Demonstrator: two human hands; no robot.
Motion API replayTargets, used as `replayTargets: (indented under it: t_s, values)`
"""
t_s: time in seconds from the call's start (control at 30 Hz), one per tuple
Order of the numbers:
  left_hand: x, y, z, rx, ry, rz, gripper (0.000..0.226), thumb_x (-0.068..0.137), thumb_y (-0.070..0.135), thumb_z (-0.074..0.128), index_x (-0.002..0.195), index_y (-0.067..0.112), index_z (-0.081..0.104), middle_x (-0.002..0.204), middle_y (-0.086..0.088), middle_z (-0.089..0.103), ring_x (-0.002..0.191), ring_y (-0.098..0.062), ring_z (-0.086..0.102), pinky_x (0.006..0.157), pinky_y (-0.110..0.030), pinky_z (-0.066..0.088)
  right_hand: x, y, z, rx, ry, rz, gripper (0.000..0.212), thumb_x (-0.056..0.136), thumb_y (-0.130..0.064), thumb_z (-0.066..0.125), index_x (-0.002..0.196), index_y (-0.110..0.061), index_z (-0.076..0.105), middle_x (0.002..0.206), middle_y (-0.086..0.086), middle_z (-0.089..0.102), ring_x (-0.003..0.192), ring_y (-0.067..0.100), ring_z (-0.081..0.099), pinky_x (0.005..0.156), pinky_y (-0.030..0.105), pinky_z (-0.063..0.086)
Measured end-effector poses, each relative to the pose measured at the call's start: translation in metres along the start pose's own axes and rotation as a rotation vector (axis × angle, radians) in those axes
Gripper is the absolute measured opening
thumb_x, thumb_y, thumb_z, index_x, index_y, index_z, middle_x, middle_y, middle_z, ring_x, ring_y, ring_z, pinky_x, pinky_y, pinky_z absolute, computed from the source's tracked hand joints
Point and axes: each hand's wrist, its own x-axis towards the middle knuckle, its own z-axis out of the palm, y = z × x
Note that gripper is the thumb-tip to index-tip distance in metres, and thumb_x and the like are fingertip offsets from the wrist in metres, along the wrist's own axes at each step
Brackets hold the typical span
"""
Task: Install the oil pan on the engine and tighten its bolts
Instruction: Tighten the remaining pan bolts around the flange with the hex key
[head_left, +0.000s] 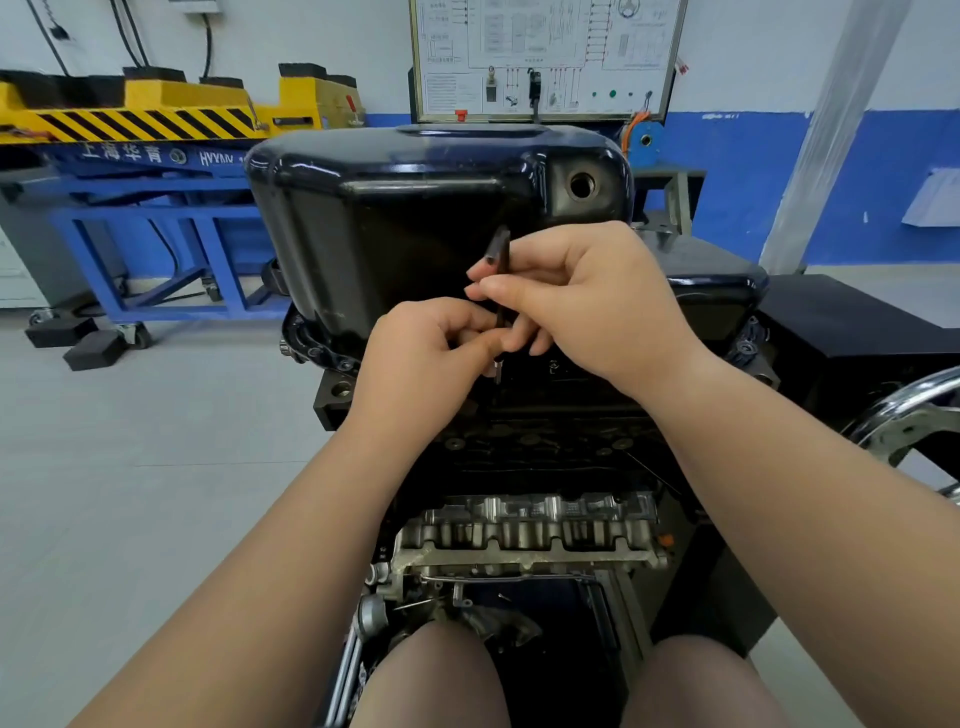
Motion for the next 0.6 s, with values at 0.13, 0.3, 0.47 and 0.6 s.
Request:
replayTargets:
  t_s: [0.13,0.3,0.47,0.6]
  values:
    - [-0.003,0.001,0.001,-0.060,0.056,0.018,0.012,0.076,0.030,0.074,0.069,0.026,0.066,0.055,0.002,0.062,0.037,0.002,0.046,0.042,-0.006,0.032,0.001,0.002,0.004,-0.027,0.079,-0.026,0.007,0.078,-0.014,0.074,0.074,-0.013,0.068,0.066,0.000,0.069,0.050,0.005,0.061,0.048,0.012,0.044]
    - [-0.003,0.002,0.000,-0.022,0.034,0.035,0.011,0.080,0.020,0.070,0.068,0.021,0.068,0.051,0.004,0.060,0.040,0.005,0.050,0.044,-0.005,0.033,-0.001,0.001,0.006,-0.054,0.033,-0.054,0.009,0.082,-0.015,0.071,0.080,-0.007,0.066,0.070,-0.002,0.068,0.051,0.010,0.059,0.050,0.019,0.047]
    - [0.002,0.002,-0.009,-0.005,-0.100,0.050,0.023,0.085,0.018,0.064,0.069,0.034,0.066,0.045,0.011,0.057,0.038,0.003,0.046,0.043,-0.005,0.031,-0.002,-0.004,-0.005,-0.050,-0.147,-0.069,0.020,0.091,-0.004,0.056,0.101,-0.018,0.066,0.089,-0.001,0.072,0.063,0.015,0.067,0.053,0.019,0.051]
    - [0.001,0.001,-0.006,-0.029,-0.069,0.042,0.012,0.081,0.029,0.069,0.071,0.035,0.067,0.043,0.012,0.052,0.041,0.000,0.044,0.046,-0.006,0.032,-0.002,-0.003,-0.003,-0.024,-0.045,-0.057,0.013,0.087,-0.006,0.063,0.089,-0.018,0.069,0.076,-0.001,0.072,0.054,0.011,0.065,0.052,0.020,0.052]
